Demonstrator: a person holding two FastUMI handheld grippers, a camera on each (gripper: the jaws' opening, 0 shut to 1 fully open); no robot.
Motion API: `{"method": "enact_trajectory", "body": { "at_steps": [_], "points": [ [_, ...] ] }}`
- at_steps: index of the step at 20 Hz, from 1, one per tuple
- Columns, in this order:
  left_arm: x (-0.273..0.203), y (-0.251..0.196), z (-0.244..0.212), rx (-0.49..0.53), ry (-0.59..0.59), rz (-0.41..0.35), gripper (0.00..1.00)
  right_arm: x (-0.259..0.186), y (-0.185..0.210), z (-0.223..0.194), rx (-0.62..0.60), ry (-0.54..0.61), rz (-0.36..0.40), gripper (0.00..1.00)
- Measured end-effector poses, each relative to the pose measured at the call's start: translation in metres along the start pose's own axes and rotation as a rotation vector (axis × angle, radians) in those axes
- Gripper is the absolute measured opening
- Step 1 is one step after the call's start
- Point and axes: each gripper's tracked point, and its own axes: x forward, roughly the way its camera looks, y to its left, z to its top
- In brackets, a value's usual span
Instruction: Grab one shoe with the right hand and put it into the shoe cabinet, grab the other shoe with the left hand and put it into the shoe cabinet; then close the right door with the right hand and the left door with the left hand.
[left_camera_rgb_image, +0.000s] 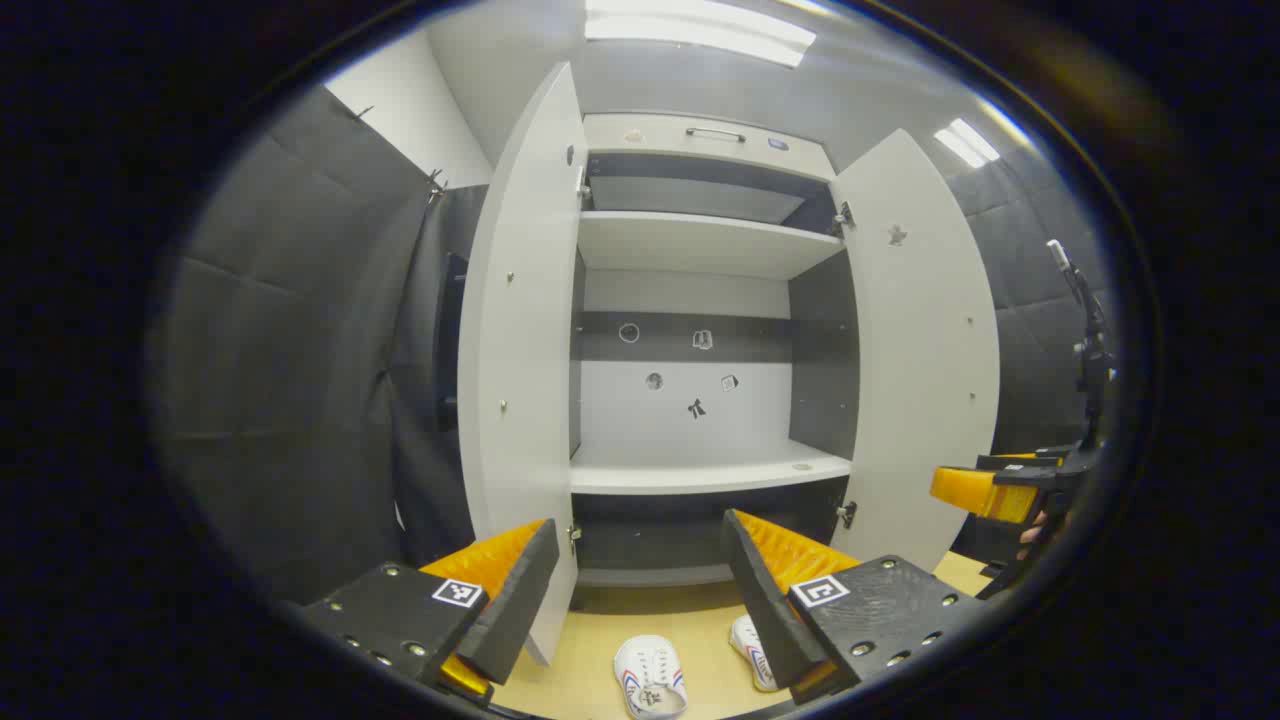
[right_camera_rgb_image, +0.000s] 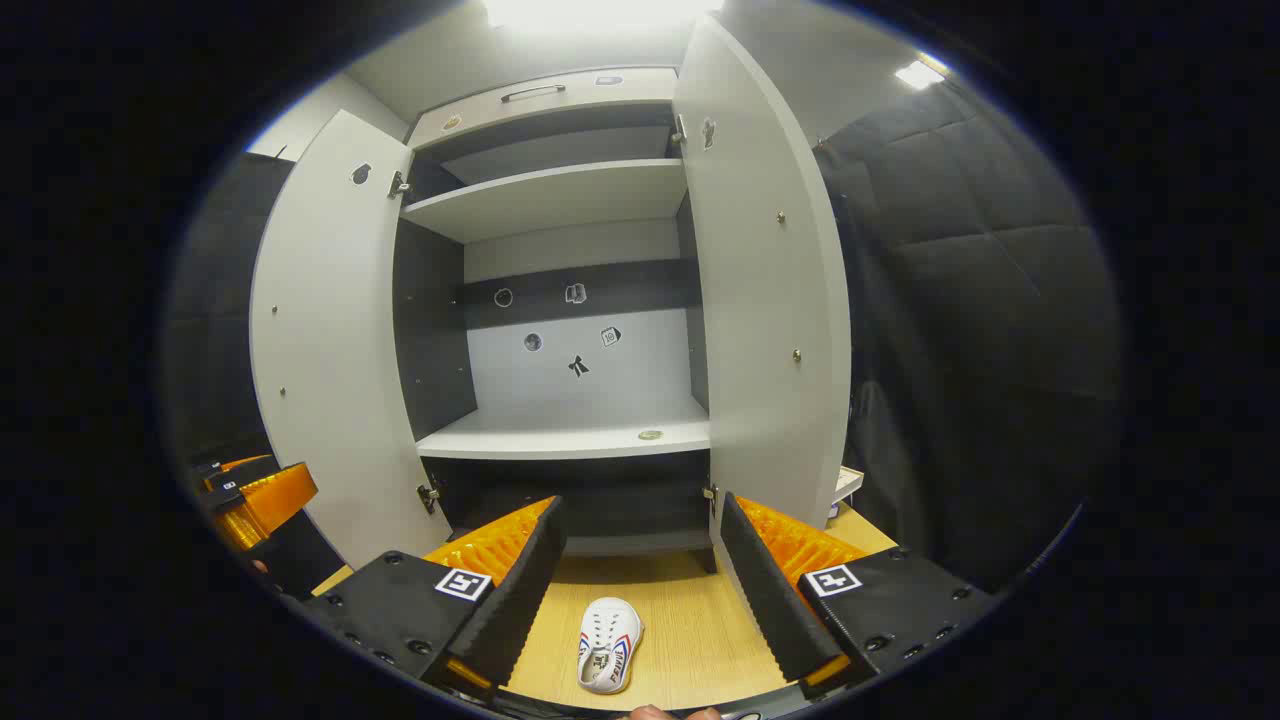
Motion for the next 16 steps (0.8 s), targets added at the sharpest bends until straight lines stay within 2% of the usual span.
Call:
{"method": "enact_trajectory", "body": {
  "at_steps": [7,11,13,16],
  "points": [
    [-0.013,0.020,-0.007,-0.007,0.001,0.072,0.95,0.002,0.009,-0.005,-0.028,0.037,0.023,0.98],
    [-0.022,0.022,-0.014,-0.022,0.016,0.071,0.95,0.002,0.012,-0.014,-0.013,0.082,0.031,0.98],
    [-0.023,0.024,-0.016,-0.034,0.022,0.072,0.95,0.002,0.022,-0.018,0.006,0.107,0.071,0.98],
    [-0.027,0.027,-0.016,-0.046,0.023,0.071,0.95,0.006,0.020,-0.023,-0.004,0.123,0.066,0.98]
  ]
}}
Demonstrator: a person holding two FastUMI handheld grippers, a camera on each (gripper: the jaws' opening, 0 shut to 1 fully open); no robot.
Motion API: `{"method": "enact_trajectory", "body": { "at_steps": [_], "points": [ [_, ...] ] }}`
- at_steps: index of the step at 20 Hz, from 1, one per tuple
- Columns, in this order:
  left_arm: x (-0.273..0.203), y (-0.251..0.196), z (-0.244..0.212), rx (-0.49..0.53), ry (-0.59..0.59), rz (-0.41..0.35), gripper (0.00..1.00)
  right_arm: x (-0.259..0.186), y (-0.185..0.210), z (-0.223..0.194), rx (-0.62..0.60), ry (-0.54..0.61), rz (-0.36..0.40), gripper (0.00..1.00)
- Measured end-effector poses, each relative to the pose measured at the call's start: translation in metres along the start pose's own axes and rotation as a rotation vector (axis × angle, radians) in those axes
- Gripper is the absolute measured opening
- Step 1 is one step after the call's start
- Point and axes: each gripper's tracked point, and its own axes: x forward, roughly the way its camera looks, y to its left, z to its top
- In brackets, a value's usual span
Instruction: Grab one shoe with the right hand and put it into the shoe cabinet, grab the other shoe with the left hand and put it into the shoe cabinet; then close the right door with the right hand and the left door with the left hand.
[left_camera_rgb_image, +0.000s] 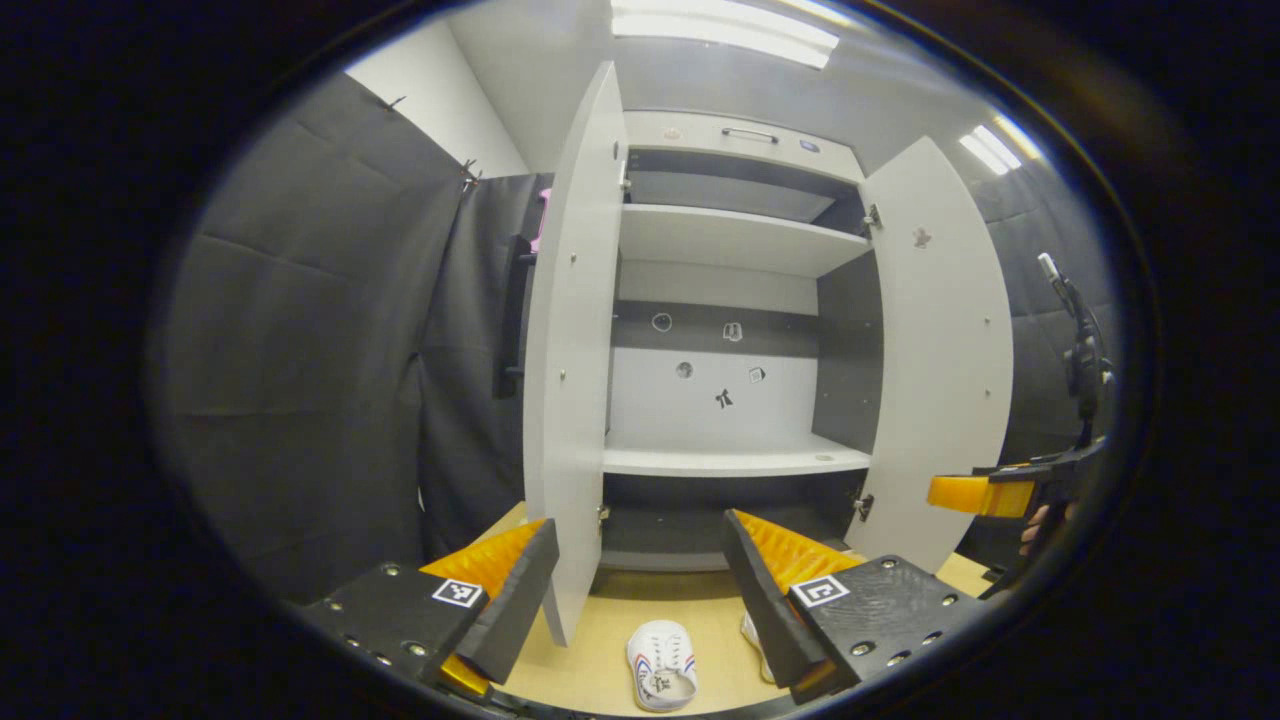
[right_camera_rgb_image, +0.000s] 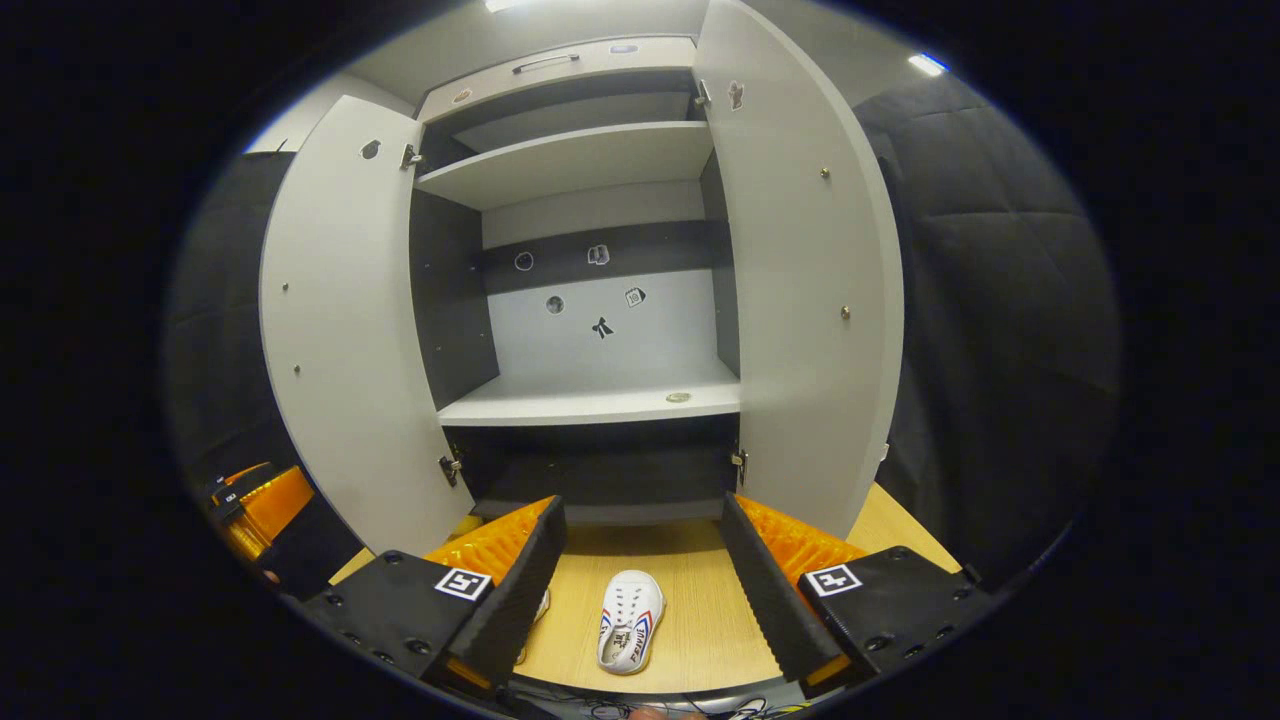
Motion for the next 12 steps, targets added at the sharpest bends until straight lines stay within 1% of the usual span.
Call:
{"method": "enact_trajectory", "body": {
  "at_steps": [5,9,12],
  "points": [
    [-0.004,0.008,-0.007,0.005,0.014,0.015,0.95,0.015,0.003,-0.006,-0.001,0.038,0.003,0.98],
    [-0.007,0.013,-0.014,0.007,0.027,0.026,0.95,0.031,0.021,-0.015,-0.003,0.094,0.071,0.98],
    [-0.010,0.016,-0.021,0.000,0.041,0.035,0.95,0.044,0.034,-0.022,-0.018,0.116,0.107,0.98]
  ]
}}
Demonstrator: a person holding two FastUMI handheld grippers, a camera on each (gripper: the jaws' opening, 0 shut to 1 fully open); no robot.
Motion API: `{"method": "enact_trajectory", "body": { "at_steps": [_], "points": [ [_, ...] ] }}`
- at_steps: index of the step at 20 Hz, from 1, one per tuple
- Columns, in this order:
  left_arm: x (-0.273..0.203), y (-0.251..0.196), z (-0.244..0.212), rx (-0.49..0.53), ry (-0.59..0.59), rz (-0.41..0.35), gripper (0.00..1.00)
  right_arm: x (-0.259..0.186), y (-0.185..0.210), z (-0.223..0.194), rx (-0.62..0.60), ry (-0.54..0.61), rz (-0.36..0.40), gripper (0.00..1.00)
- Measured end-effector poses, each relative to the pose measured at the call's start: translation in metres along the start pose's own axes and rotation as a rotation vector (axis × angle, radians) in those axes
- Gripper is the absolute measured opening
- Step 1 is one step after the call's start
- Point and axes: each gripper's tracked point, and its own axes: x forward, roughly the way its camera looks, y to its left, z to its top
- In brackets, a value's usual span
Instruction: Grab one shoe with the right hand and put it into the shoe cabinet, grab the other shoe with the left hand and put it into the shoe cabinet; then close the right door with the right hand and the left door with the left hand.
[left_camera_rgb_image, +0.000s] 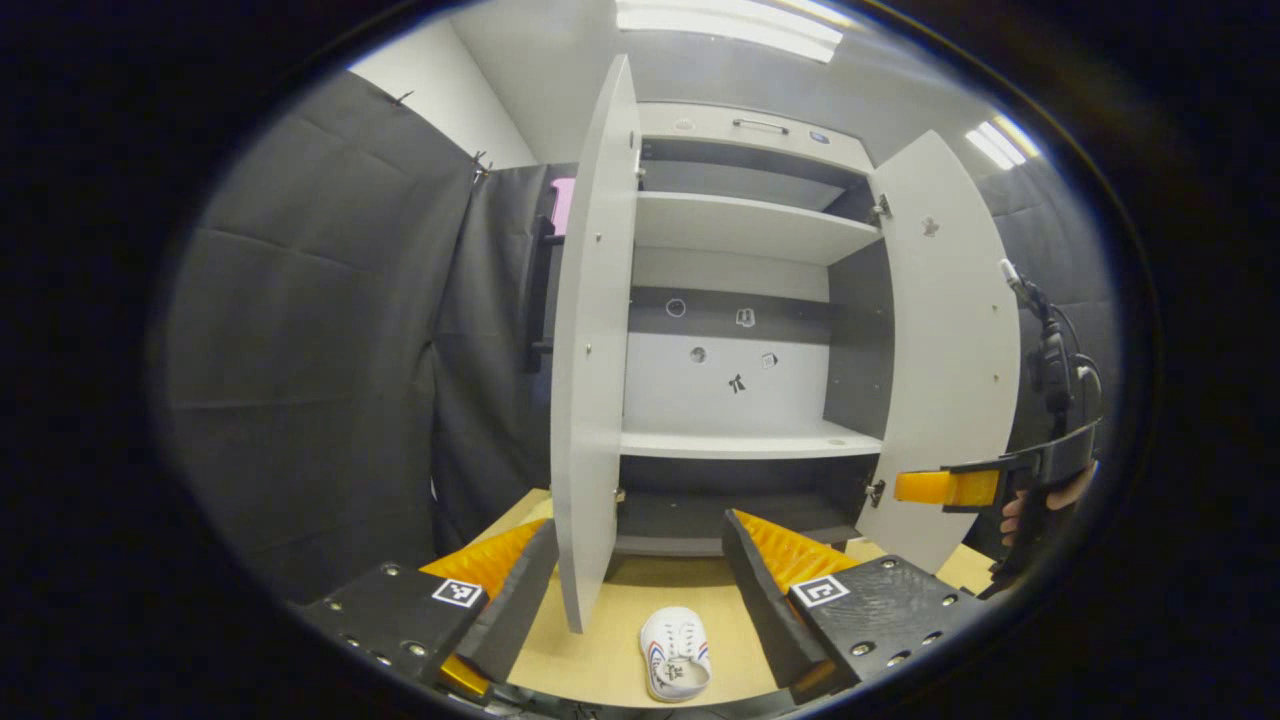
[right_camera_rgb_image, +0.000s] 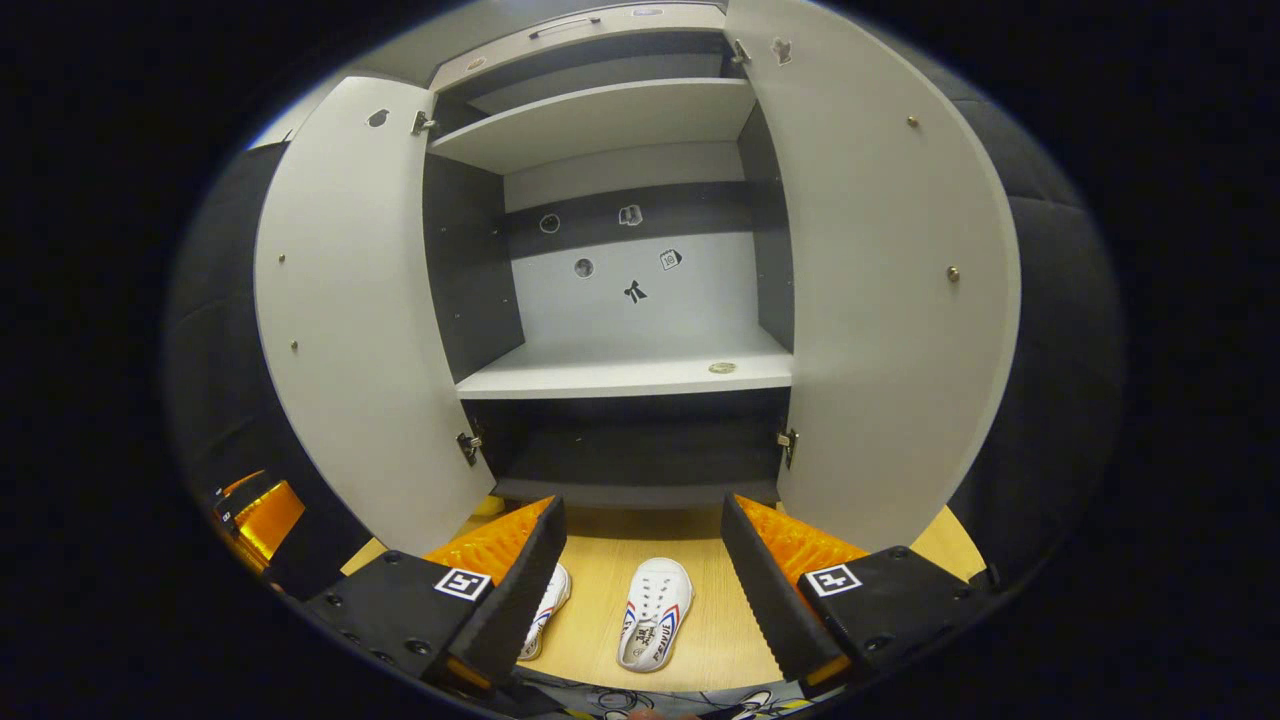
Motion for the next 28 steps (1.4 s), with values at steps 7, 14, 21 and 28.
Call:
{"method": "enact_trajectory", "body": {
  "at_steps": [7,14,21,28],
  "points": [
    [-0.013,0.019,-0.016,-0.005,0.028,0.038,0.94,0.050,0.024,-0.051,0.034,0.158,0.097,0.98],
    [-0.028,0.042,-0.049,-0.045,0.101,0.098,0.95,0.098,0.033,-0.137,0.048,0.357,0.107,0.98],
    [-0.032,0.050,-0.083,-0.042,0.178,0.122,0.94,0.139,0.027,-0.210,-0.024,0.510,0.075,0.99],
    [-0.030,0.050,-0.091,-0.042,0.205,0.116,0.95,0.153,0.024,-0.263,-0.059,0.640,0.051,0.93]
  ]
}}
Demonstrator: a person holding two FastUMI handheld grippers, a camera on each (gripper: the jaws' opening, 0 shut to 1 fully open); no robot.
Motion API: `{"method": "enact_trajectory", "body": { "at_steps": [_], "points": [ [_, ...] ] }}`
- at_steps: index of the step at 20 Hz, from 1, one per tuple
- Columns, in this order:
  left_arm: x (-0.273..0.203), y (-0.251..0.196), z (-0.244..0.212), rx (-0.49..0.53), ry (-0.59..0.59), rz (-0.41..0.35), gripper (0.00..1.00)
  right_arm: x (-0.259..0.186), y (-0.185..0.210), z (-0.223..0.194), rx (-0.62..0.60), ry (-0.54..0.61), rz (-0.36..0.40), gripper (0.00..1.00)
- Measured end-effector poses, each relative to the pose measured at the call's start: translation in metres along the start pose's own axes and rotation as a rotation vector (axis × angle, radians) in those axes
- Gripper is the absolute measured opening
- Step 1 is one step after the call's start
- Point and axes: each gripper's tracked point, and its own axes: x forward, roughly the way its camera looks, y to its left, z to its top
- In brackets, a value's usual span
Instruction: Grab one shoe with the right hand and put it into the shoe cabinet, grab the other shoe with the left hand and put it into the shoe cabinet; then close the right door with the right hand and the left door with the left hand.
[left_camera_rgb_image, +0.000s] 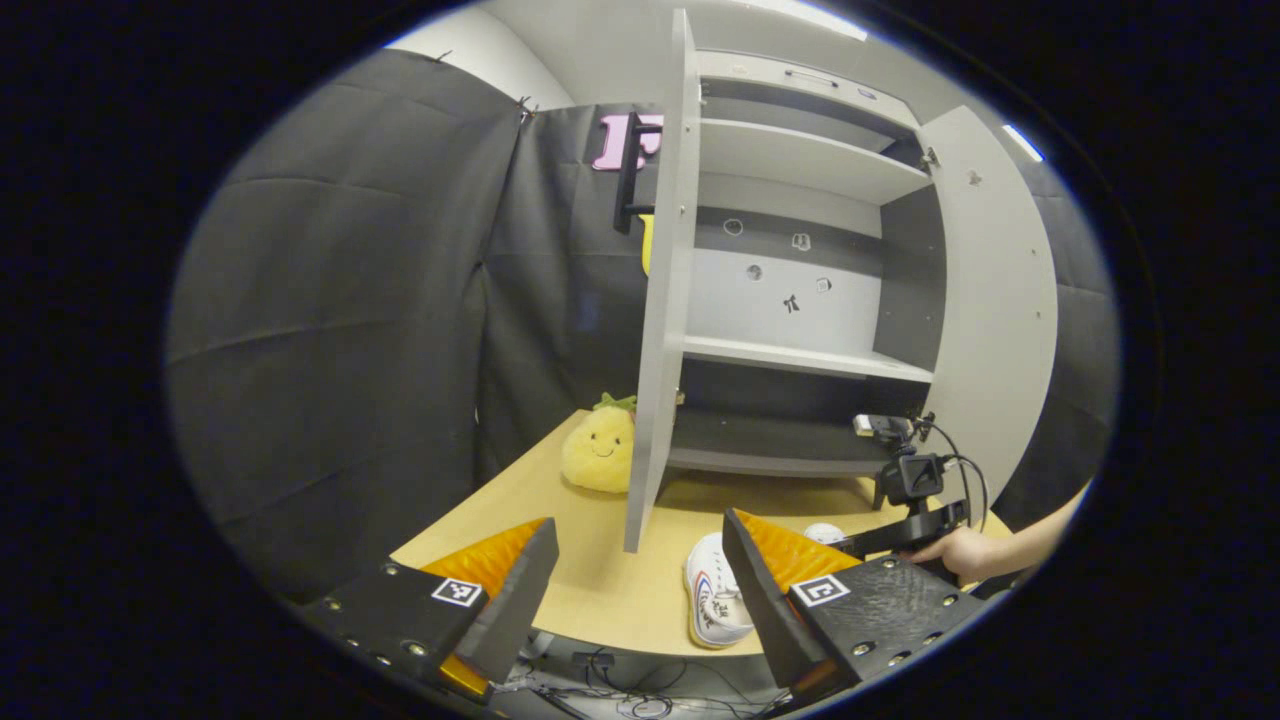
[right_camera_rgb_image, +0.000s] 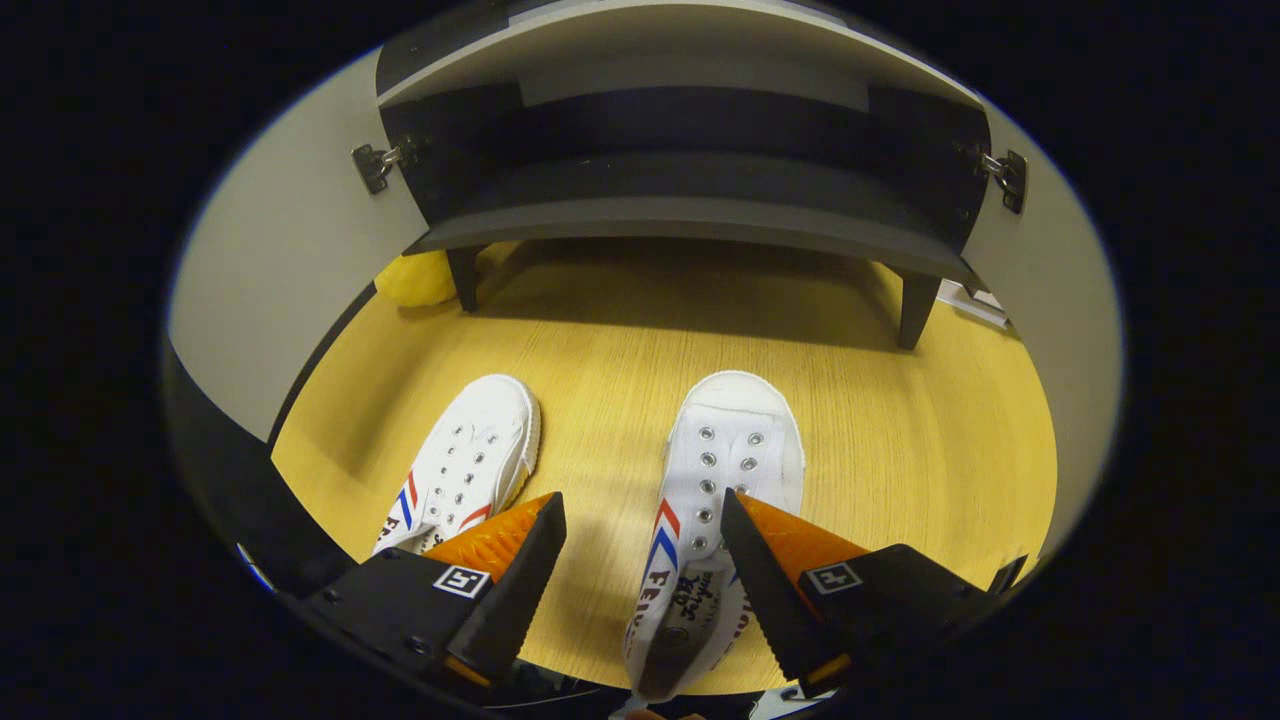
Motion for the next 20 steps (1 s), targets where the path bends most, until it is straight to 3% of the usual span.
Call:
{"method": "enact_trajectory", "body": {
  "at_steps": [1,2,3,5,7,10,12,13,14,15,18,19,20],
  "points": [
    [0.000,0.000,-0.002,-0.003,0.004,-0.002,0.95,0.003,-0.002,-0.005,-0.003,0.017,-0.012,0.99],
    [0.000,0.001,-0.001,-0.004,0.006,-0.001,0.95,0.005,-0.001,-0.008,-0.002,0.025,-0.024,0.93],
    [0.000,0.001,-0.002,-0.005,0.007,0.001,0.95,0.007,-0.001,-0.006,-0.004,0.020,-0.033,0.99],
    [0.000,0.000,-0.002,-0.004,0.007,0.002,0.95,0.009,0.001,-0.012,-0.013,0.046,-0.045,0.93],
    [0.001,0.000,-0.002,-0.002,0.009,0.001,0.95,0.014,0.003,-0.020,-0.071,0.071,-0.060,0.97],
    [0.000,0.000,0.002,0.001,0.004,0.001,0.95,0.018,-0.006,-0.023,-0.165,0.060,-0.153,0.94],
    [0.000,0.001,0.002,0.003,-0.005,0.005,0.96,0.018,-0.018,-0.021,-0.158,0.053,-0.224,0.69],
    [0.000,0.002,0.003,0.004,-0.007,0.007,0.96,0.018,-0.021,-0.019,-0.130,0.055,-0.237,0.62],
    [-0.001,0.002,0.002,0.003,-0.007,0.007,0.96,0.017,-0.020,-0.019,-0.105,0.065,-0.232,0.35],
    [-0.001,0.001,0.002,0.002,-0.005,0.008,0.96,0.019,-0.022,-0.020,-0.103,0.077,-0.223,0.31],
    [-0.001,0.000,0.004,0.015,-0.002,0.012,0.95,0.012,-0.023,-0.016,-0.119,0.097,-0.203,0.35],
    [-0.002,-0.001,0.003,0.020,-0.003,0.012,0.94,0.016,-0.021,-0.018,-0.116,0.097,-0.200,0.23],
    [-0.002,-0.001,0.005,0.024,-0.007,0.010,0.94,0.015,-0.021,-0.018,-0.099,0.094,-0.191,0.23]
  ]
}}
